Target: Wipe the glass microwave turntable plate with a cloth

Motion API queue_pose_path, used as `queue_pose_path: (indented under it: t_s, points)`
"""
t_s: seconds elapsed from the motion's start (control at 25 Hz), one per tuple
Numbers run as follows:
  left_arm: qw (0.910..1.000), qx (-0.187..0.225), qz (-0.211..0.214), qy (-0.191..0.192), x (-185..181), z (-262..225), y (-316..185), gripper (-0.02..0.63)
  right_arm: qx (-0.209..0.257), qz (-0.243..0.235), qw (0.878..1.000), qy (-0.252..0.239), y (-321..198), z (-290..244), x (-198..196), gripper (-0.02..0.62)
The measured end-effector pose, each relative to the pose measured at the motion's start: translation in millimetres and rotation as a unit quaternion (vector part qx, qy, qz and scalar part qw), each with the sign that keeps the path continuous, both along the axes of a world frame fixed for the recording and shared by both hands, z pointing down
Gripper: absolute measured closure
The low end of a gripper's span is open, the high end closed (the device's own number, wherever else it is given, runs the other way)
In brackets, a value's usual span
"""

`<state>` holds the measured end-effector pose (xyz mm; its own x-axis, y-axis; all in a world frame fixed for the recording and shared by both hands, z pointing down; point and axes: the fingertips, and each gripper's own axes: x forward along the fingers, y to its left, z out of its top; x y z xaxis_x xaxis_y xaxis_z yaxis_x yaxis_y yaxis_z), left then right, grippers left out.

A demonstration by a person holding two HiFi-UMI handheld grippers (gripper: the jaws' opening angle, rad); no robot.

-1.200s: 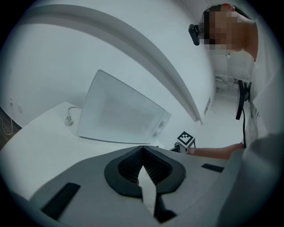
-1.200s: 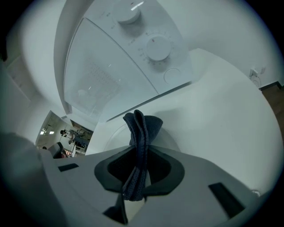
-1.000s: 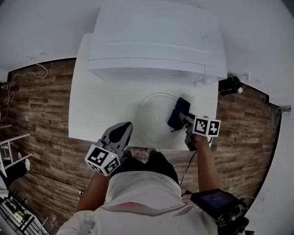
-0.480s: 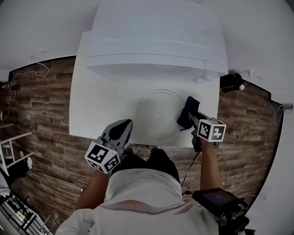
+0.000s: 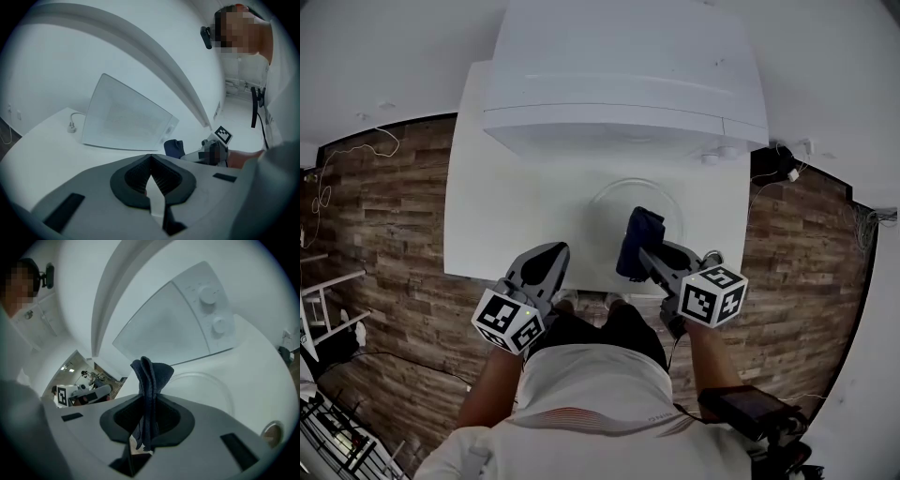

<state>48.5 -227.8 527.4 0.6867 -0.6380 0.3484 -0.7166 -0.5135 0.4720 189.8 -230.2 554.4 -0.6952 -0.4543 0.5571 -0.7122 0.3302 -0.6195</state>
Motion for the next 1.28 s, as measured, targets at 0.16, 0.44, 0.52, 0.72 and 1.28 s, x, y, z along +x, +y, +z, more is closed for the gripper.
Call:
queue_pose_path:
  t_s: [0.16, 0.44, 0.52, 0.72, 1.28]
  points:
    - [1.0, -0.002, -0.004, -0.001, -9, 2, 4, 0.597, -0.017, -0.049, 0.999, -0.006, 14, 23, -55, 0.532]
    - [0.9999, -0.009, -0.006, -0.004, -21, 7, 10, 0.596, -0.08, -0.068, 0.994, -0.005, 28, 75, -96, 0.532]
    - [0.9999, -0.011, -0.006, -0.004, -22, 9, 11, 0.595, -0.093, -0.061, 0.994, -0.003, 28, 85, -94, 0.532]
    - [1.0, -0.009, 0.001, -0.002, -17, 8, 13, 0.597, -0.113, -0.039, 0.993, 0.001, 27, 97, -79, 0.532]
    - [0.9996, -0.013, 0.022, 0.006, 6, 8, 17, 0.595, -0.142, 0.026, 0.989, 0.022, 41, 103, -3, 0.532]
